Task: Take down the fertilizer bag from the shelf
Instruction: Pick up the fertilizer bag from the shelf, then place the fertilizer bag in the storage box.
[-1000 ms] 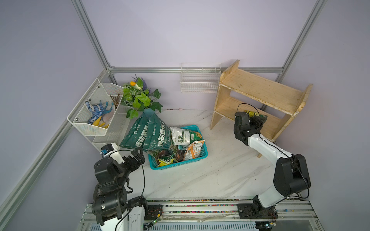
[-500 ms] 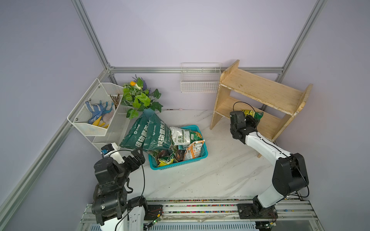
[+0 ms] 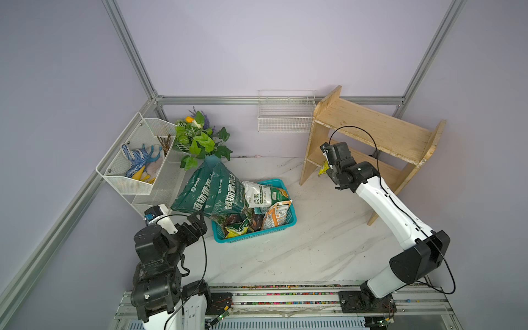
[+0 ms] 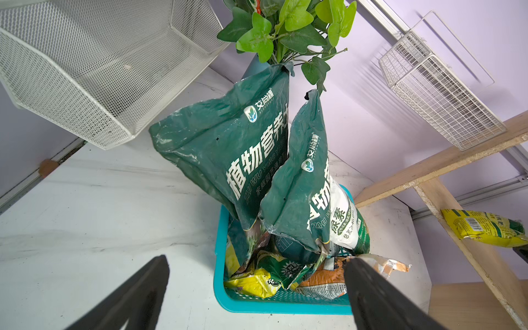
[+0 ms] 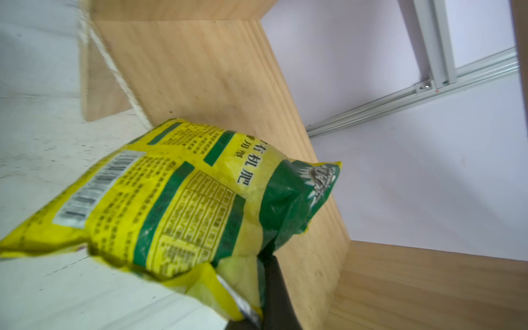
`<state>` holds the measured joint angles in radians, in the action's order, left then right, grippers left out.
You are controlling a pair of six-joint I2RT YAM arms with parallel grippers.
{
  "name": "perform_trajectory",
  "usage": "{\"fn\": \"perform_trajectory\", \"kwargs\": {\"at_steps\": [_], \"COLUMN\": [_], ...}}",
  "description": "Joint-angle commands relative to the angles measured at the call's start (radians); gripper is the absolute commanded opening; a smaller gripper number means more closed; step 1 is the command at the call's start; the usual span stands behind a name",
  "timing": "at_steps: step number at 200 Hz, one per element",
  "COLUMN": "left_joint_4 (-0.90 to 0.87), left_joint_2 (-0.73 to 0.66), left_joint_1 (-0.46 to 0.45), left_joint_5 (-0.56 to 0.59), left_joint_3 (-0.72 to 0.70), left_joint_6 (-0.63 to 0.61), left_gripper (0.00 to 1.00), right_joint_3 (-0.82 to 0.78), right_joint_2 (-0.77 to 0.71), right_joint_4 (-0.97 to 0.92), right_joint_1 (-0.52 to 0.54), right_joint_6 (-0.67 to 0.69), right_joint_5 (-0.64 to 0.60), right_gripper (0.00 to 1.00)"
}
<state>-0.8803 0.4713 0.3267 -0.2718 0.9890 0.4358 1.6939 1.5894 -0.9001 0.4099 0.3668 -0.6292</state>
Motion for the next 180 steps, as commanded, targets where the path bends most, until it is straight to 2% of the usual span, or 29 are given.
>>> {"fn": "perform_trajectory", "kwargs": {"at_steps": [1,29,76,144,180], "left_joint_4": [-0.010,-0.011,-0.009,-0.010,-0.009], "left_joint_2": [0.001,0.001,0.003,0.002,0.001], "left_joint_1": [-0.005,-0.005,-0.005,-0.005,-0.004], "left_joint_5": [0.006,0.006,0.008,0.006,0.006], "left_joint_3": [0.011,0.011,0.011,0.010,0.011], "left_joint_6": [0.005,0.004,0.005,0.006,0.006], "left_gripper": [1.00,1.00,0.99,1.00,1.00], "right_joint_3": [0.050,0.104,0.223,0.483,0.580], "right_joint_2": [-0.040,-0.042,-0.036,0.118,0.173], "right_joint_4": [-0.068,-0.105,-0.210,-0.419,-0.421], "right_joint_1": [0.005,0.054,0.200,0.383,0.511], "right_joint_6": [-0.086,-0.119,-0.202,-0.351,-0.327], "right_joint_5": [0.129,0.139,0.130,0.244,0.285], "right_gripper": [0.00,0.00,0.00,0.00,0.00]}}
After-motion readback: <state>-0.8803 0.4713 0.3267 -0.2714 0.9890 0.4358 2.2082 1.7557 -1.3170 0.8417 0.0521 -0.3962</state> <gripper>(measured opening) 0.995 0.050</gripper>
